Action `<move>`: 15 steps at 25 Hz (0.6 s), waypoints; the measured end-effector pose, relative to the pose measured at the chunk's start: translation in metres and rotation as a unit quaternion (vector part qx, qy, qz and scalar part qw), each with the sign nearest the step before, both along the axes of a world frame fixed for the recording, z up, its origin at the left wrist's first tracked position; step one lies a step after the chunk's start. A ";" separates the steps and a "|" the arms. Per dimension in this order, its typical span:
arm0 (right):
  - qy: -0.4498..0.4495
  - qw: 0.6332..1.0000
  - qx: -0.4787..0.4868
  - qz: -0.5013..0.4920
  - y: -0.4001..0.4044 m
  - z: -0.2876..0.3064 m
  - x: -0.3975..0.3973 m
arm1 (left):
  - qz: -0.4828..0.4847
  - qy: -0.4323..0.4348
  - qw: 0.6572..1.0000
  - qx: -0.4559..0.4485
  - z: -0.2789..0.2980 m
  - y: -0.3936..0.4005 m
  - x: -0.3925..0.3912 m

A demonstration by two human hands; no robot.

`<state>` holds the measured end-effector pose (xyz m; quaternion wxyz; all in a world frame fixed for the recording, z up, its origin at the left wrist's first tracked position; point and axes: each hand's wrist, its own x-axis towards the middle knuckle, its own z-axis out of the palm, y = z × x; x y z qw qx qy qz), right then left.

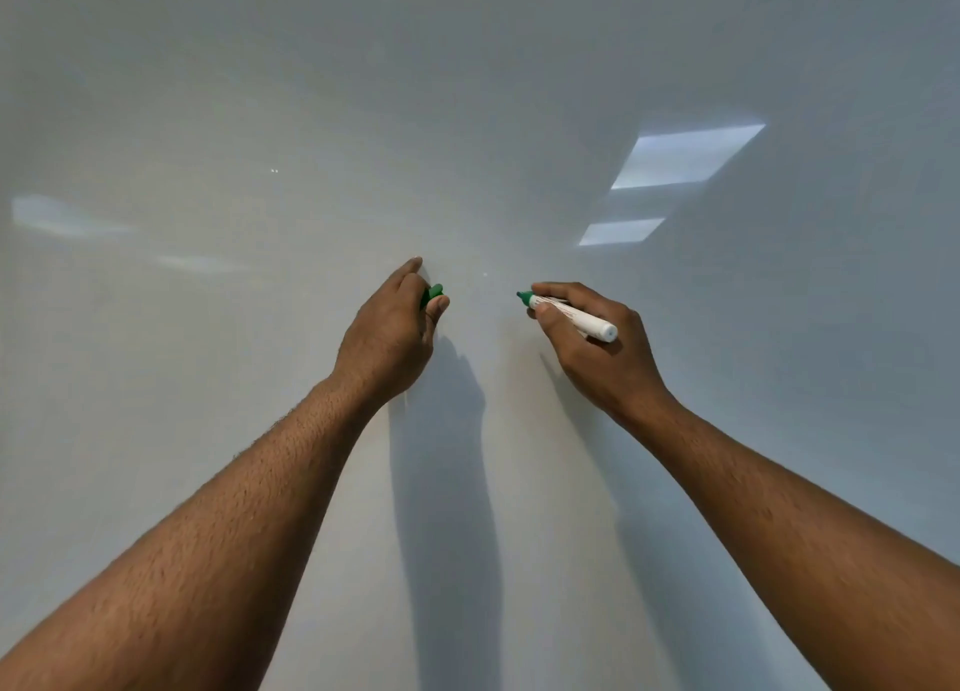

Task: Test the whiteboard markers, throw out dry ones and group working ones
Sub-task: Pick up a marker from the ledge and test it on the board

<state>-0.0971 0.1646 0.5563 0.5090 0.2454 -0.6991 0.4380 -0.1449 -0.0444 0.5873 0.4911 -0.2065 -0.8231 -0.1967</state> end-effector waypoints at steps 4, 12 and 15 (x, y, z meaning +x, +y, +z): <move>0.038 0.995 0.064 -0.069 -0.019 0.055 -0.017 | 0.016 0.023 0.999 0.024 0.011 0.000 -0.002; 0.069 0.988 0.069 -0.119 -0.036 0.147 -0.035 | 0.059 0.055 0.997 -0.018 0.004 0.005 -0.021; 0.070 0.987 0.071 -0.127 -0.037 0.136 -0.033 | 0.058 0.060 0.996 -0.015 0.004 0.004 -0.025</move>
